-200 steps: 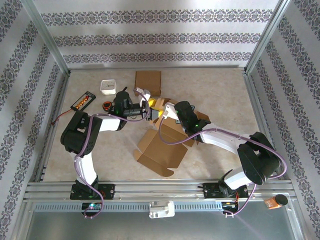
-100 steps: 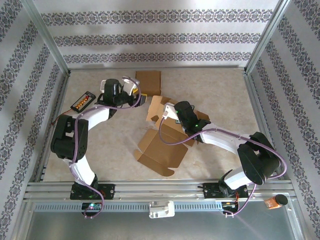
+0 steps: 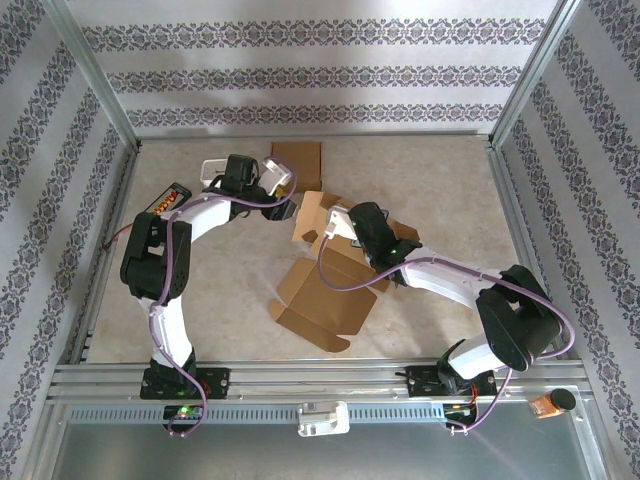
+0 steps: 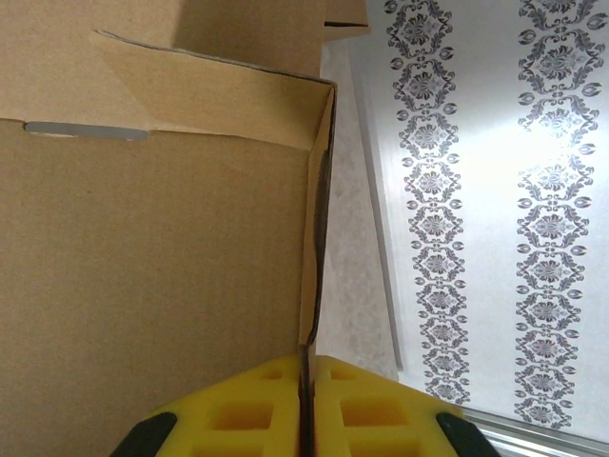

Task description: Fold the paper box

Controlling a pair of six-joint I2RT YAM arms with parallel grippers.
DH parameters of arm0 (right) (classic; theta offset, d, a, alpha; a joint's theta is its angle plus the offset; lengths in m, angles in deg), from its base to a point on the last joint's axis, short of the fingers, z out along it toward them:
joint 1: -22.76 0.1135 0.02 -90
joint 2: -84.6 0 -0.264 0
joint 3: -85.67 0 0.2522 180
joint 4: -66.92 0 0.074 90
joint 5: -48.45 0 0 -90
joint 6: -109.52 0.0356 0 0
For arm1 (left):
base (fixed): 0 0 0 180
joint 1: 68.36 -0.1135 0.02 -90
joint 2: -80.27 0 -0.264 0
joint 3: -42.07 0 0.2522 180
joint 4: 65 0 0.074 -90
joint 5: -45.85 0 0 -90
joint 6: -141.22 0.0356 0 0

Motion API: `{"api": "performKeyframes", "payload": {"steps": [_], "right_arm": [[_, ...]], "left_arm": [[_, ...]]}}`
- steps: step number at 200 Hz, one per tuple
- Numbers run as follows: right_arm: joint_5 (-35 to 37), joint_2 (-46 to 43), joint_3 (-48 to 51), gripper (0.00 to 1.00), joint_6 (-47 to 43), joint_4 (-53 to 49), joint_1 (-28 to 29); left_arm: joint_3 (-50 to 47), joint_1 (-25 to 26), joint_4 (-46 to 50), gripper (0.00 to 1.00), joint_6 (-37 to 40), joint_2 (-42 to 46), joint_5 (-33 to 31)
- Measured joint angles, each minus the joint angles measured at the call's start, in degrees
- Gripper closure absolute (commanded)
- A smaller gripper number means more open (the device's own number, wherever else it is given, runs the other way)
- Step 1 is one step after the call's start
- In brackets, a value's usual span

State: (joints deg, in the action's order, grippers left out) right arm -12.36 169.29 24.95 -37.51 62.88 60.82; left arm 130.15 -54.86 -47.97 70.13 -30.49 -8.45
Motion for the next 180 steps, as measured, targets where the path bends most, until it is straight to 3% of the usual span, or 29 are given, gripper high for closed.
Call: {"api": "performKeyframes", "payload": {"steps": [58, 130, 180], "right_arm": [[0.39, 0.00, 0.00, 0.90, -0.39, 0.22, 0.35], [1.09, 0.00, 0.04, 0.90, -0.92, 1.49, 1.25], [5.55, 0.20, 4.94, 0.90, -5.64, 10.80, 3.96]], "left_arm": [[5.14, 1.97, 7.43, 0.44, 4.20, -1.11, 10.51], [9.97, 6.51, 17.27, 0.46, 8.76, -3.54, 13.49], [10.82, 8.44, 20.46, 0.46, 9.62, -4.02, 13.62]]}}
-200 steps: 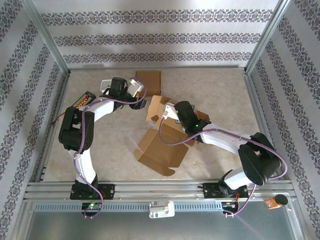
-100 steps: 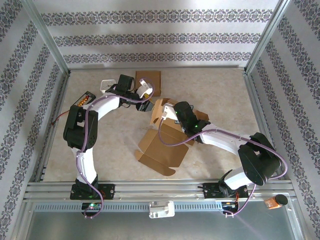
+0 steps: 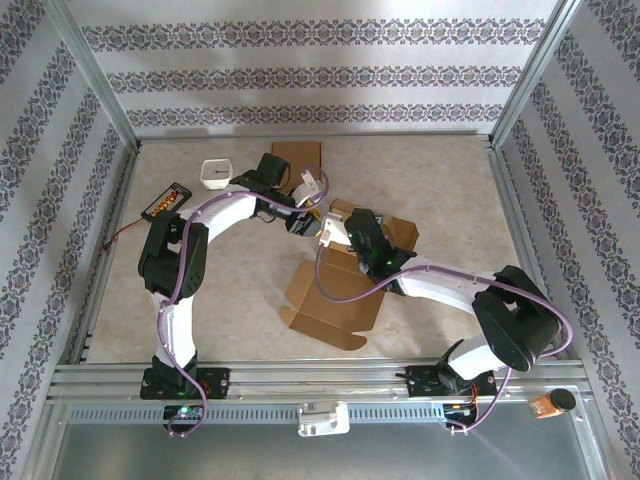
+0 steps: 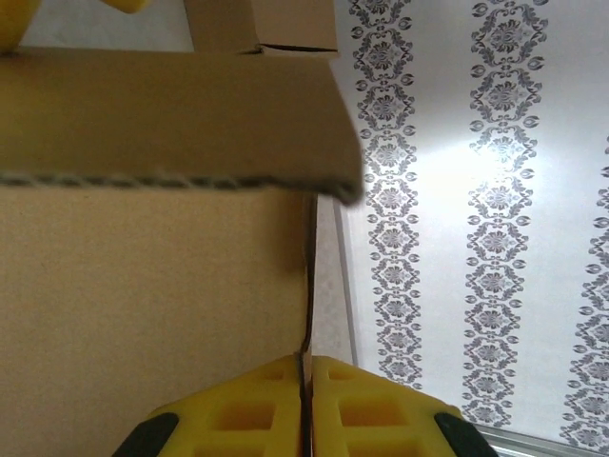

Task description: Fold the paper box

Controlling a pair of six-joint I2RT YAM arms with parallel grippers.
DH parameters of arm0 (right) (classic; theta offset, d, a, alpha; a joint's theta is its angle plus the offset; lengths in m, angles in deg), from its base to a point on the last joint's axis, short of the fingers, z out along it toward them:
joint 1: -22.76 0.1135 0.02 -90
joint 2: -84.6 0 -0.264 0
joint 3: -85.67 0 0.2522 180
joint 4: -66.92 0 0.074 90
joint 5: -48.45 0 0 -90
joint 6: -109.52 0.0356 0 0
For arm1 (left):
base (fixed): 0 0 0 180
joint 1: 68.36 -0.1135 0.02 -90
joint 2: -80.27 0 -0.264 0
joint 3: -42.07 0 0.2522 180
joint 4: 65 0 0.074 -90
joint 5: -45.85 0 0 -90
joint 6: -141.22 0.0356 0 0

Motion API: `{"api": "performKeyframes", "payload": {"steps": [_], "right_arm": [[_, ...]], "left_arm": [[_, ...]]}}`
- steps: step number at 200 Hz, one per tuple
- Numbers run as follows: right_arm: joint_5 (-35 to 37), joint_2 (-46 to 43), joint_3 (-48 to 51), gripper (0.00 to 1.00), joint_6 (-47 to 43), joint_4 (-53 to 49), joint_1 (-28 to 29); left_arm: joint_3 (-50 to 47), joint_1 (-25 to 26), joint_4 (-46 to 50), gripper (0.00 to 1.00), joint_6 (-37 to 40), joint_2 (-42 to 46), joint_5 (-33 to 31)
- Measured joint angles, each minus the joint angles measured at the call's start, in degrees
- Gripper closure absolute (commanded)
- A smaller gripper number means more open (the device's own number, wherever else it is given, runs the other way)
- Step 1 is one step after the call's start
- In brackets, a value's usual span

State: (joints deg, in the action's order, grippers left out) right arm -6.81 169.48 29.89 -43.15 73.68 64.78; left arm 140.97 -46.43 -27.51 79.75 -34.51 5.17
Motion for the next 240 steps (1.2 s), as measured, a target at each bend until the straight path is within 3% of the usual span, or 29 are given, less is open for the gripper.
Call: {"api": "performKeyframes", "payload": {"steps": [78, 134, 176, 211, 240], "right_arm": [[4.48, 0.04, 3.56, 0.90, -2.23, 7.74, 2.12], [5.70, 0.04, 4.66, 0.90, -2.25, 10.14, 3.52], [8.13, 0.04, 6.19, 0.90, -1.81, 12.13, 5.20], [10.03, 0.04, 6.64, 0.89, -1.14, 12.61, 5.79], [10.91, 0.04, 6.67, 0.88, -0.28, 12.28, 5.88]], "left_arm": [[-3.15, 3.45, -2.25, 0.38, -4.72, -0.04, -0.68], [-8.98, 4.72, -9.35, 0.43, -11.82, 0.33, -1.33], [-13.49, 5.92, -17.59, 0.45, -21.35, 2.23, -6.78], [-15.30, 7.67, -22.91, 0.54, -25.86, 2.75, -13.05], [-15.39, 9.64, -25.73, 0.49, -26.23, 2.75, -20.41]]}}
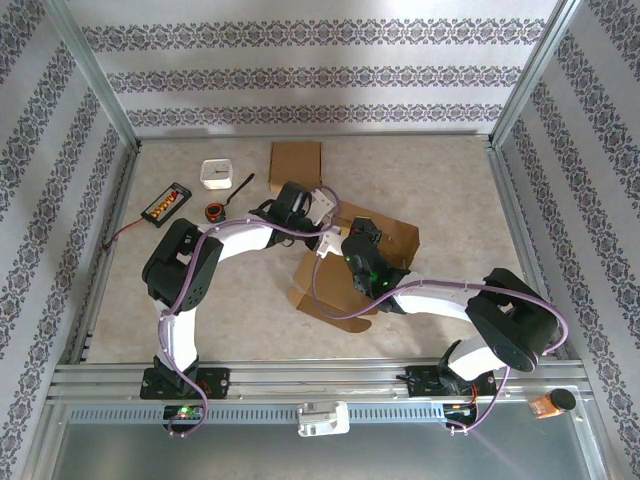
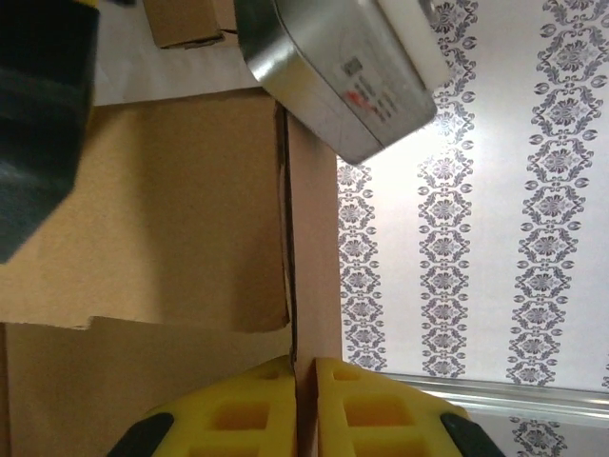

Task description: Fold the paper box

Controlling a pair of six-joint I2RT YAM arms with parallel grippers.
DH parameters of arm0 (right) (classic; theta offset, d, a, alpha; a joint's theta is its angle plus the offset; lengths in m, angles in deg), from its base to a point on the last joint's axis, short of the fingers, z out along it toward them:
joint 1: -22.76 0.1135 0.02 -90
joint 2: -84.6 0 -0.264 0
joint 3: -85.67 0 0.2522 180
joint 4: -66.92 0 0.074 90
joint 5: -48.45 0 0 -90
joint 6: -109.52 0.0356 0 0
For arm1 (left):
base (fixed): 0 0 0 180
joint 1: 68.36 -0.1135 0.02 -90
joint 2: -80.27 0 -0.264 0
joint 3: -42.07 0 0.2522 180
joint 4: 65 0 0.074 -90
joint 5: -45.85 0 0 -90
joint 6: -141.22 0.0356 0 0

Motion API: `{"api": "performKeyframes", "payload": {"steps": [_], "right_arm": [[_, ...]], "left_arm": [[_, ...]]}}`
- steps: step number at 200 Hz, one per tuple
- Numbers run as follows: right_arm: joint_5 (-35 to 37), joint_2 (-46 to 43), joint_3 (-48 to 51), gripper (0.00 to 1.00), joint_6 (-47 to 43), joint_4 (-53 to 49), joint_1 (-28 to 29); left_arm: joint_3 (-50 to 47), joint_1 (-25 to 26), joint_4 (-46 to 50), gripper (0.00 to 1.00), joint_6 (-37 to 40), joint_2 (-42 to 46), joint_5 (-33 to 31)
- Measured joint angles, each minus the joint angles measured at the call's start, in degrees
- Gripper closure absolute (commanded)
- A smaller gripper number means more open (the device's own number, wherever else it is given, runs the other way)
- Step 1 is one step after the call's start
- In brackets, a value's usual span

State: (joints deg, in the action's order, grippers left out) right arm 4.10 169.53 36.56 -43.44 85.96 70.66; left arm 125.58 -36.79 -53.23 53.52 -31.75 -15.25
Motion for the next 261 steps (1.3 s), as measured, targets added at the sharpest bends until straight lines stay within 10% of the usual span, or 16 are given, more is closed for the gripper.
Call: {"api": "performKeyframes", "payload": {"steps": [57, 155, 210, 239, 261], "right_arm": [[-0.02, 0.00, 0.02, 0.88, 1.31, -0.17, 0.00], [-0.11, 0.70, 0.00, 0.87, 1.81, 0.33, 0.00], [-1.11, 0.70, -0.04, 0.87, 2.99, 0.33, 0.00], [-1.18, 0.70, -0.04, 0.85, 3.43, 0.31, 0.00], [-2.43, 0.63, -0.20, 0.70, 4.72, 0.28, 0.39]], "left_arm": [[-3.26, 1.14, -8.11, 0.49, 2.19, 0.26, -3.45], [-4.13, 1.42, -15.17, 0.86, 2.60, -1.29, -7.23], [-4.61, 1.92, -17.33, 0.69, 1.64, -1.55, -9.70], [-2.45, 1.92, -17.33, 0.99, 0.90, -2.89, -9.44], [-2.14, 2.03, -17.64, 1.00, 0.87, -3.17, -9.77]]}}
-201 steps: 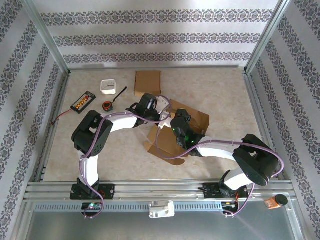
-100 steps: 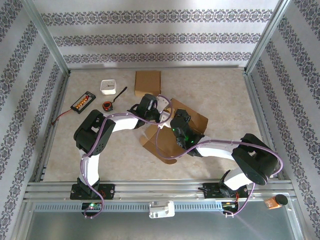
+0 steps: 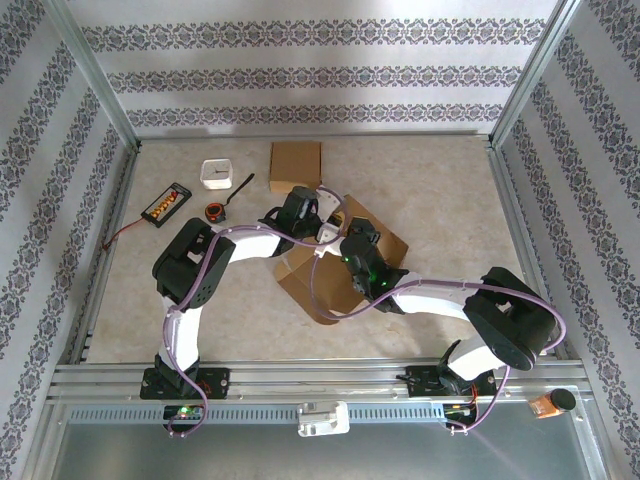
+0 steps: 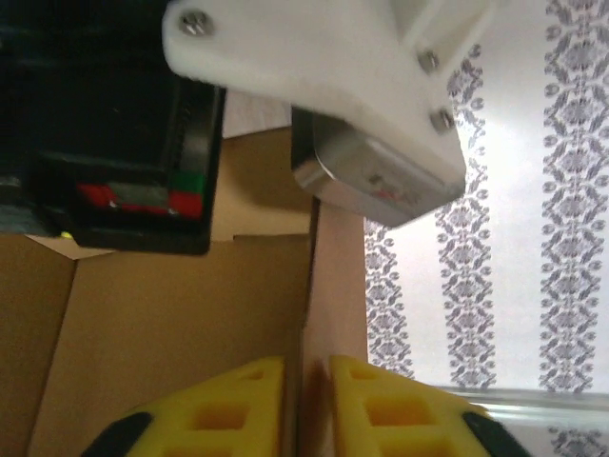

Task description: Fold the paper box

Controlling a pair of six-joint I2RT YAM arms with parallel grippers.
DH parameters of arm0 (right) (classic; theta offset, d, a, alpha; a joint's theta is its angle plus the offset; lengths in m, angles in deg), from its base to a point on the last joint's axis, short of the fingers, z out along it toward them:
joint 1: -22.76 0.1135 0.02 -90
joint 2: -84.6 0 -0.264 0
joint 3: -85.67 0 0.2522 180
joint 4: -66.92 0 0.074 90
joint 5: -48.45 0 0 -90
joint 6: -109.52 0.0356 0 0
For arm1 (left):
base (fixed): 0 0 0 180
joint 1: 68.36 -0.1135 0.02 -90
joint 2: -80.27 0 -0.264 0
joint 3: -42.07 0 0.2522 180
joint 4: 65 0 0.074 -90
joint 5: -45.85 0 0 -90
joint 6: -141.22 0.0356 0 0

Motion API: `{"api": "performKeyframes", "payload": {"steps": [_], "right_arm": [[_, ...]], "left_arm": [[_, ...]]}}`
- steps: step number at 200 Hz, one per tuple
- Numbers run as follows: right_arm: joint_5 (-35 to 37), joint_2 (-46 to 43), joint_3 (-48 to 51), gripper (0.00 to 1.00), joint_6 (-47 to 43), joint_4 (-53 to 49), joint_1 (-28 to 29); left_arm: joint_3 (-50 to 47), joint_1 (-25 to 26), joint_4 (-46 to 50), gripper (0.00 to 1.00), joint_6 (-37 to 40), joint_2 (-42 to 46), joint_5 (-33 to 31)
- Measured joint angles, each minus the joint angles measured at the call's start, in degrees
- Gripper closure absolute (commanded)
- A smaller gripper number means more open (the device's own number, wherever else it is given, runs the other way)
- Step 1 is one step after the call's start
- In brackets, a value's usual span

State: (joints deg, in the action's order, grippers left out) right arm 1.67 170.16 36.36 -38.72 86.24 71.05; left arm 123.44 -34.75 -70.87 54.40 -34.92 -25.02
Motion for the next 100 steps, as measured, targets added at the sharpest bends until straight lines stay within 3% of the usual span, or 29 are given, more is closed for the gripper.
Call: {"api": "performKeyframes", "payload": {"steps": [20, 30, 51, 69, 84, 100], "right_arm": [[-1.46, -0.55, -0.09, 0.31, 2.23, -1.79, 0.26], [-2.84, -1.77, -0.13, 0.19, 4.07, -4.24, 0.35], [-9.16, -8.17, -1.51, 0.12, 11.80, -14.25, 0.31], [-18.73, -16.09, -4.04, 0.10, 21.94, -22.40, -2.27], [-28.68, -22.43, -5.68, 0.06, 32.06, -26.47, -8.28], [-39.71, -26.36, -8.55, 0.07, 45.44, -30.23, -18.32]], "left_arm": [[-0.55, 0.04, -0.74, 1.00, 0.00, 0.00, -0.37], [-0.94, 0.04, -1.27, 1.00, 0.04, 0.07, -0.59], [-1.44, 0.11, -1.79, 1.00, 0.79, 0.33, -0.81], [-1.51, 0.22, -1.79, 1.00, 1.57, 0.39, -0.98], [-1.53, 0.48, -1.79, 1.00, 1.66, 0.44, -1.01], [-1.62, 0.46, -1.81, 1.00, 1.68, 0.44, -0.98]]}}
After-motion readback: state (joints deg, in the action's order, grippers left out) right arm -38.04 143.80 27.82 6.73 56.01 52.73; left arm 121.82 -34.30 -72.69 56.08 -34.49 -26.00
